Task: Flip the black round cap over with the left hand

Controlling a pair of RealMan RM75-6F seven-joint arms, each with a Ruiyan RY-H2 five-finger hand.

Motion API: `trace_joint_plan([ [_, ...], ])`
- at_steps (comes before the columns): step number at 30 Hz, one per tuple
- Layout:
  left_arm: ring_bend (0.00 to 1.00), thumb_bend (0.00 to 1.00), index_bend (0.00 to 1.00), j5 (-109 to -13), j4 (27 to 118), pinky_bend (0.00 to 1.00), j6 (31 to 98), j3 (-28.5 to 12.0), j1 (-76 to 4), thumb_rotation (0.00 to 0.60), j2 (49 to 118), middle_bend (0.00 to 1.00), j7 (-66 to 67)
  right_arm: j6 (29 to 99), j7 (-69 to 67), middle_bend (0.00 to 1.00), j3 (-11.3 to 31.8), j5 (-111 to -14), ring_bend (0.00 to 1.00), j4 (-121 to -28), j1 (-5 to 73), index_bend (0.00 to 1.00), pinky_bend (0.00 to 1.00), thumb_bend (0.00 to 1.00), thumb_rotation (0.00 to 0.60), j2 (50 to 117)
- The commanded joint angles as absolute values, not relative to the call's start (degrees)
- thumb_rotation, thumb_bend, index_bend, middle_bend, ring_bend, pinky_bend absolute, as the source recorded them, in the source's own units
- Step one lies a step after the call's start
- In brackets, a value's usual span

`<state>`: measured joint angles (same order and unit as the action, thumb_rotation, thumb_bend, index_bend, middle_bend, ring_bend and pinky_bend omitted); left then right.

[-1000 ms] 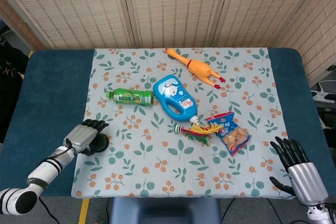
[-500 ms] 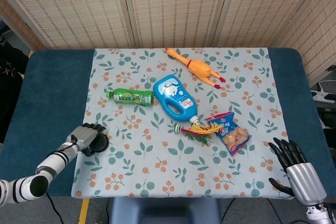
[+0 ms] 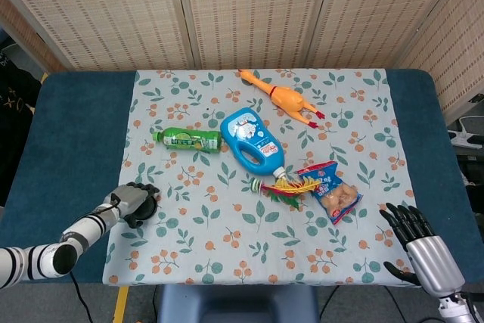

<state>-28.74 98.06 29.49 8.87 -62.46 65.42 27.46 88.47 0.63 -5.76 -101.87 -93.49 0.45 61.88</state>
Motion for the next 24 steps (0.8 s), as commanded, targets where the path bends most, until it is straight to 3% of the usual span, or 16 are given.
trace_joint_plan([
  [1,0.0,0.36,0.0,-27.92,98.31,0.08,31.02,10.28,-64.06,0.6,65.74,0.0,27.68,88.44,0.66,0.0,-5.74,-101.79,0.0,-93.52,0.45,0.0,0.0,0.07,0.6,61.84],
  [18,0.0,0.35,0.0,-21.7,97.85,0.1,31.26,16.9,-70.13,0.6,67.96,0.0,26.5,88.23,0.67,0.0,-5.96,-101.7,0.0,-93.83,0.45,0.0,0.0,0.09,0.6,61.63],
  [22,0.01,0.35,0.05,-25.02,98.15,0.15,35.54,17.58,-68.67,0.6,69.09,0.08,26.95,88.23,0.48,0.0,-5.96,-101.54,0.0,-93.93,0.43,0.0,0.0,0.09,0.6,61.46],
  [24,0.07,0.36,0.13,-26.5,98.55,0.23,37.48,17.87,-67.88,0.6,69.51,0.15,27.38,88.16,0.51,0.0,-6.03,-101.63,0.0,-93.97,0.45,0.0,0.0,0.09,0.6,61.42],
])
